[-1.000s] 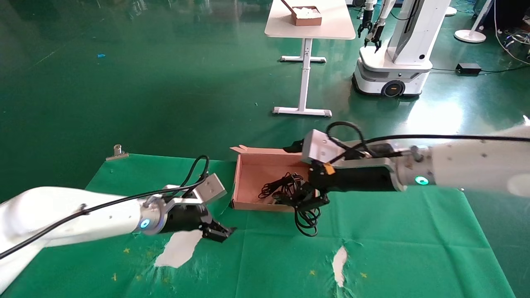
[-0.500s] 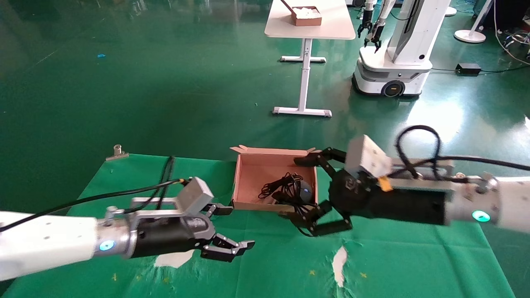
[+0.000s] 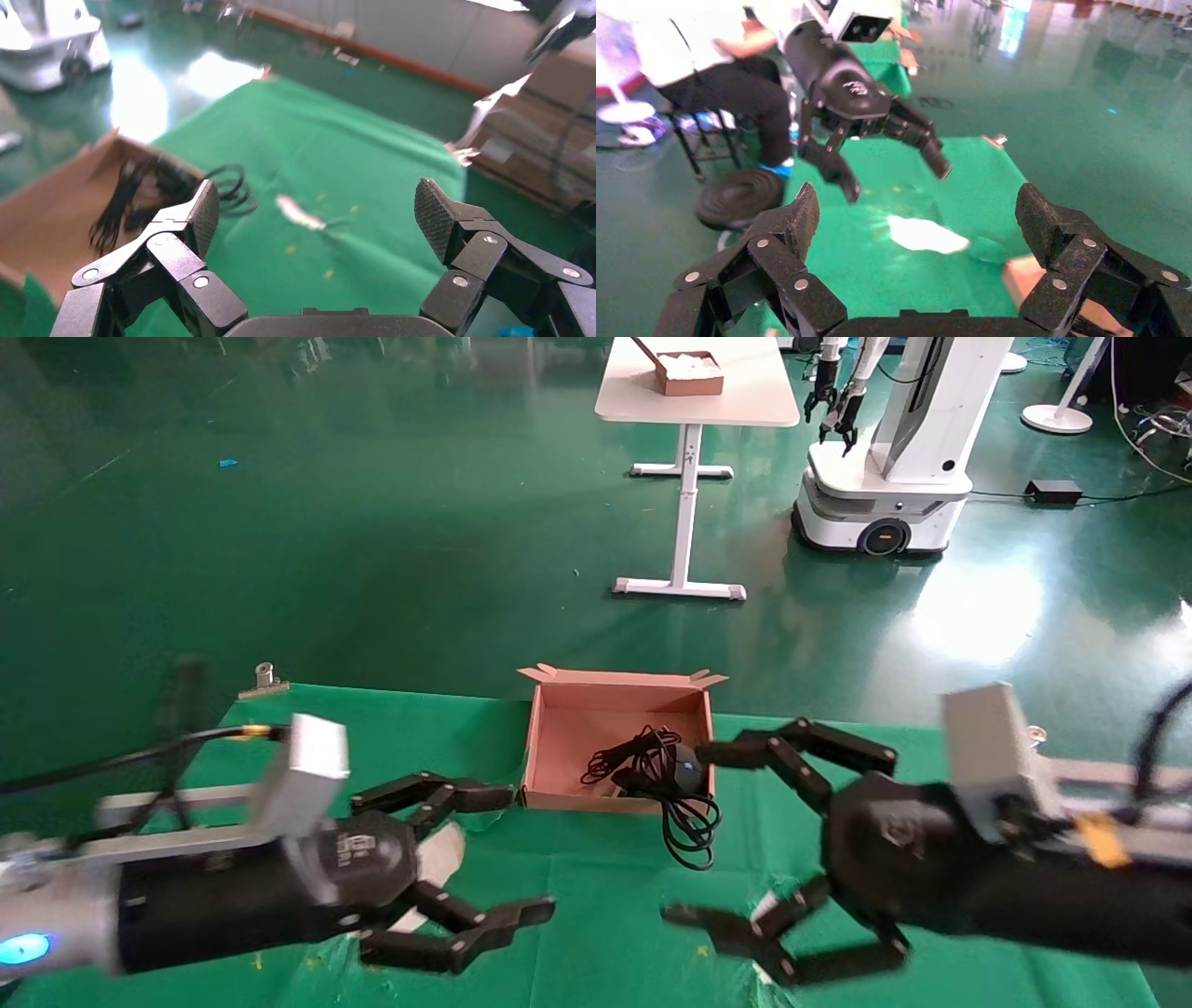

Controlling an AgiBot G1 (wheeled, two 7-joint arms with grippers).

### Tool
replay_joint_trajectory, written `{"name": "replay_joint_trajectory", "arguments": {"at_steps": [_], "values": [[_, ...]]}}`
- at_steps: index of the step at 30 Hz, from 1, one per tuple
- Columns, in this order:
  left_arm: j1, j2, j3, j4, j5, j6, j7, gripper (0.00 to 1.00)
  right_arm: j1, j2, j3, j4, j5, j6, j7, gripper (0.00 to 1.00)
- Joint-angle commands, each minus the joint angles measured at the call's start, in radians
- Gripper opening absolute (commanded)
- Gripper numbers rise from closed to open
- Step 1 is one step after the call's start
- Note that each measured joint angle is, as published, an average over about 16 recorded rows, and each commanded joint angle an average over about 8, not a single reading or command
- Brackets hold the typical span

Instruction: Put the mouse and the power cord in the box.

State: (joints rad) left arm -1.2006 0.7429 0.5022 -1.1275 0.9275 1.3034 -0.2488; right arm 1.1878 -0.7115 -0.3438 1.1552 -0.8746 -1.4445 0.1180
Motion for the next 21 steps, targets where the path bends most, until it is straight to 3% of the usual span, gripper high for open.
{"name": "replay_joint_trajectory", "arguments": {"at_steps": [1,12,21], "values": [[0.023,-0.024,-0.04,-0.028,-0.036,0.035,0.011,1.0,-0.028,0.025,0.016,0.032,0.036,-0.013,0.017,1.0],[0.133,-0.139,-0.235,-0.166,-0.208,0.203,0.063,1.0,-0.122,0.107,0.068,0.138,0.157,-0.054,0.07,1.0],[0.142,-0.148,-0.251,-0.177,-0.223,0.216,0.067,1.0,-0.123,0.109,0.07,0.14,0.159,-0.055,0.071,1.0]]}}
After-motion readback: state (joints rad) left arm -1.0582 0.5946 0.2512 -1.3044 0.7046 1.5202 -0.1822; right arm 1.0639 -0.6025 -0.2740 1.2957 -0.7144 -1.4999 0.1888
